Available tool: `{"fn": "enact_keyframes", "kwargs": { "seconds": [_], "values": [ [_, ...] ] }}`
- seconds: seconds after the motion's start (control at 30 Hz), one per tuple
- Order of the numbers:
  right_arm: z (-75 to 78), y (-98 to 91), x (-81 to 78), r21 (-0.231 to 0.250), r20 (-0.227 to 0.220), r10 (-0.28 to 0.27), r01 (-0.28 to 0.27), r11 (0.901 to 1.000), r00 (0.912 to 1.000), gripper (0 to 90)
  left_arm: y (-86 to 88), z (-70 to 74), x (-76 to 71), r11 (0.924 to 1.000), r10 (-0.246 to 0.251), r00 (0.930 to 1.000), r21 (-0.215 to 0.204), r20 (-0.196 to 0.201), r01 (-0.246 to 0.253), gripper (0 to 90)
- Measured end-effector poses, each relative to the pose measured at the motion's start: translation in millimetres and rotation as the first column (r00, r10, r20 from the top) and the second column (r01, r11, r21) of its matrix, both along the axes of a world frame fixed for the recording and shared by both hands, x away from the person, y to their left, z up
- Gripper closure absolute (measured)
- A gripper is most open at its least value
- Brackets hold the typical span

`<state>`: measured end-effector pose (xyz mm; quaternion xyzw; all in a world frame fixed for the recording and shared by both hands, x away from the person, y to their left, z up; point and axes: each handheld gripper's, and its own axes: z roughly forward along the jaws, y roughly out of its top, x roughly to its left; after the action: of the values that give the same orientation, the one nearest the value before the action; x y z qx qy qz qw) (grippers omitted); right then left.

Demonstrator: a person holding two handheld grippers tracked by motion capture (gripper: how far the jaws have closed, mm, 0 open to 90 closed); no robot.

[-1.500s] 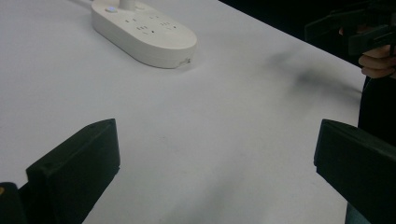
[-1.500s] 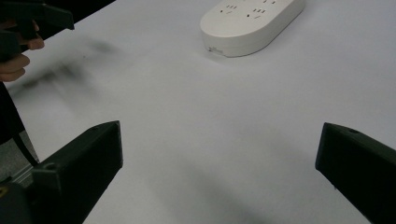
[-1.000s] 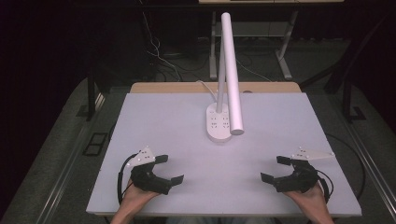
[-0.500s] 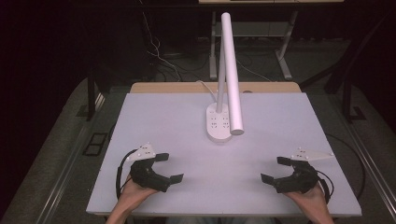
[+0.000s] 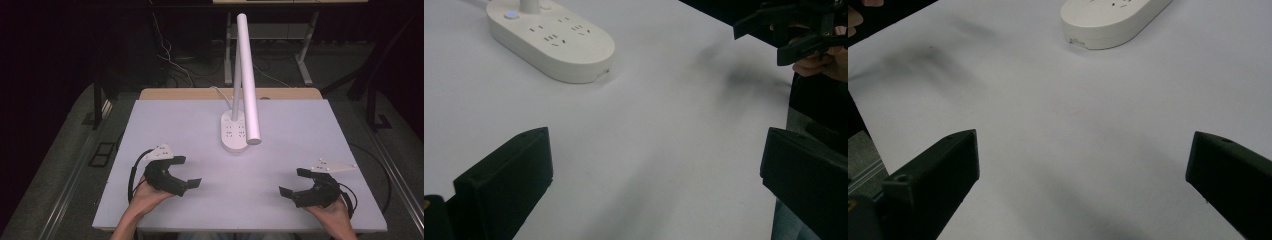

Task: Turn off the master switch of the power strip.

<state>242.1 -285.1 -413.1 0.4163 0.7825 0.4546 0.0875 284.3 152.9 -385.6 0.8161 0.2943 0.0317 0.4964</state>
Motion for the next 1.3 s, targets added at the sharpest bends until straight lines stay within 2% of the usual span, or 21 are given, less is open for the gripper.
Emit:
{"fn": "enact_keyframes", "kwargs": {
  "seconds": [0.43, 1.0, 1.3],
  "values": [
    [0.9, -1.3, -0.8, 0.003, 0.004, 0.0, 0.0, 1.0, 1.0, 0.0, -10.8, 10.9, 19.3, 0.9994, -0.007, 0.9998, 0.034, -0.019, 0.007, 0.0],
    [0.8, -2.0, -0.6, 0.003, 0.002, 0.001, -0.001, 1.0, 1.0, 0.0, -22.1, 26.3, 41.9, 0.9975, -0.023, 0.9997, 0.067, -0.005, 0.024, 0.3],
    [0.6, -2.6, -0.5, 0.004, 0.001, 0.001, -0.001, 1.0, 1.0, 0.0, -25.1, 29.5, 52.3, 0.9963, -0.029, 0.9995, 0.081, -0.012, 0.03, 0.6]
  ]
}}
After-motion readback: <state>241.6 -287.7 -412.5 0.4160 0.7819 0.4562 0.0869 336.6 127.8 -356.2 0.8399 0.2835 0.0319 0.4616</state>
